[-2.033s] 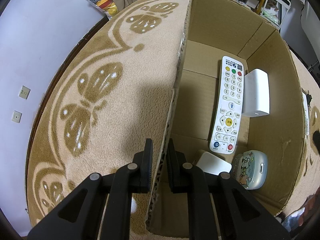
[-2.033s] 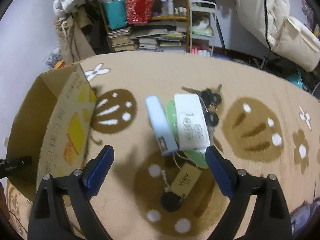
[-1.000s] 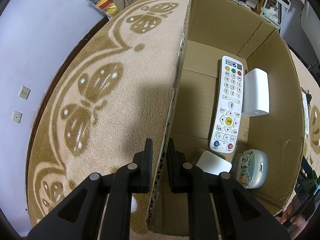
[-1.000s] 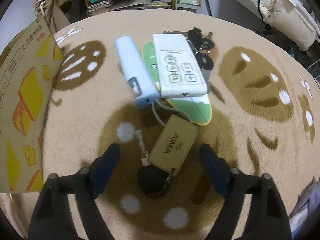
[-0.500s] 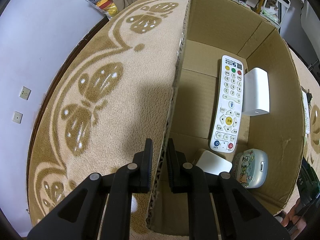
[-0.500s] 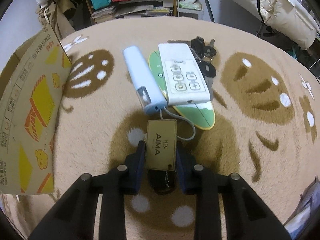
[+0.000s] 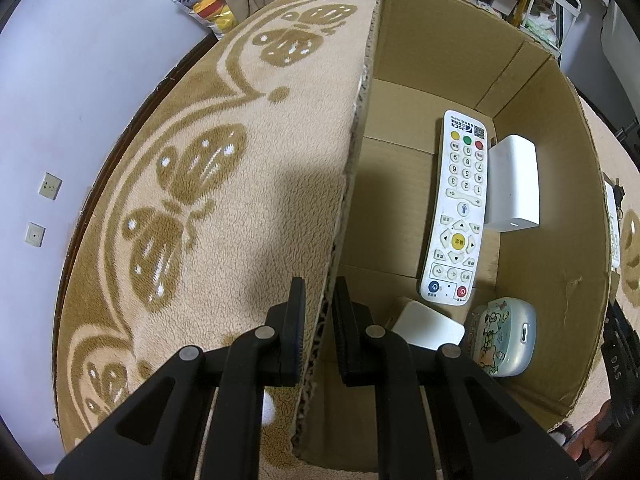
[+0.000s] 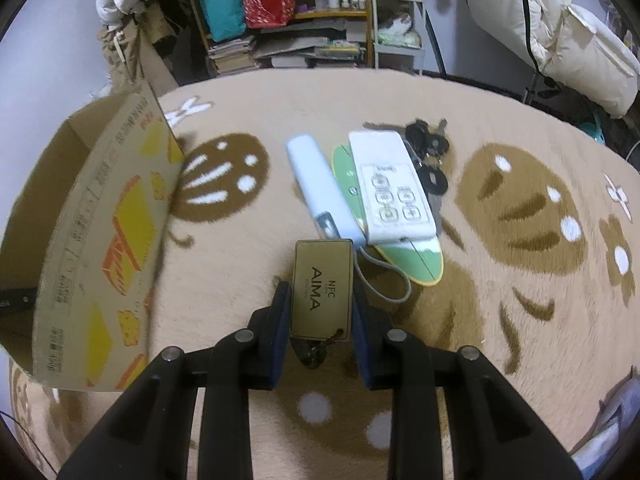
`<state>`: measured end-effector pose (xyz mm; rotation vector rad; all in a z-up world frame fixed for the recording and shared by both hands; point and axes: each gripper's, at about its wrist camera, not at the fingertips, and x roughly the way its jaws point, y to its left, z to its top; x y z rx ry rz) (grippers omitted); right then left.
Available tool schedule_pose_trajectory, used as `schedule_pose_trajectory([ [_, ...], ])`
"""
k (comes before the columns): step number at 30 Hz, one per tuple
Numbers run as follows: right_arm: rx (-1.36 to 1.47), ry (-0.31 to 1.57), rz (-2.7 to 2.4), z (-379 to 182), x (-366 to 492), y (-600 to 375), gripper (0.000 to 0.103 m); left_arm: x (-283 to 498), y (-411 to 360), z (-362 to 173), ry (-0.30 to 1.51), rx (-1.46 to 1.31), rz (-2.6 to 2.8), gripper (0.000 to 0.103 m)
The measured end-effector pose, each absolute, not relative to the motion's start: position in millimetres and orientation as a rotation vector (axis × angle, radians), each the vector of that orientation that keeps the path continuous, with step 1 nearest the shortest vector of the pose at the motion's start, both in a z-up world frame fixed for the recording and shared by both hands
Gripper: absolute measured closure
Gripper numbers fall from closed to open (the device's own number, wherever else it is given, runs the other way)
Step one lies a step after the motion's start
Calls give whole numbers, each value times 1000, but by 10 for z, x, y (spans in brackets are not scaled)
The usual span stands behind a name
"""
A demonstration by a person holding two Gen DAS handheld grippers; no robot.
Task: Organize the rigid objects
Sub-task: 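Carry the keys into the box and release them onto the remote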
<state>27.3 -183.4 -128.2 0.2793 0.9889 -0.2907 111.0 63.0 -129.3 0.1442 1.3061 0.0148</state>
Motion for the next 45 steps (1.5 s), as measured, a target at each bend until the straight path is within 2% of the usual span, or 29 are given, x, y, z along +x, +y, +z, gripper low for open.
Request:
schedule_pose_trajectory([
  [31, 172, 735, -94, -165, 950, -1239, 73, 1136, 644, -1303, 1310, 138, 10, 90],
  [39, 152, 703, -26, -27, 1088, -926, 73, 1133, 650, -1308, 1310, 136, 8, 90],
  [45, 143, 697, 24, -120, 1174, -747, 73, 1133, 652, -1308, 1310, 137, 8, 90],
])
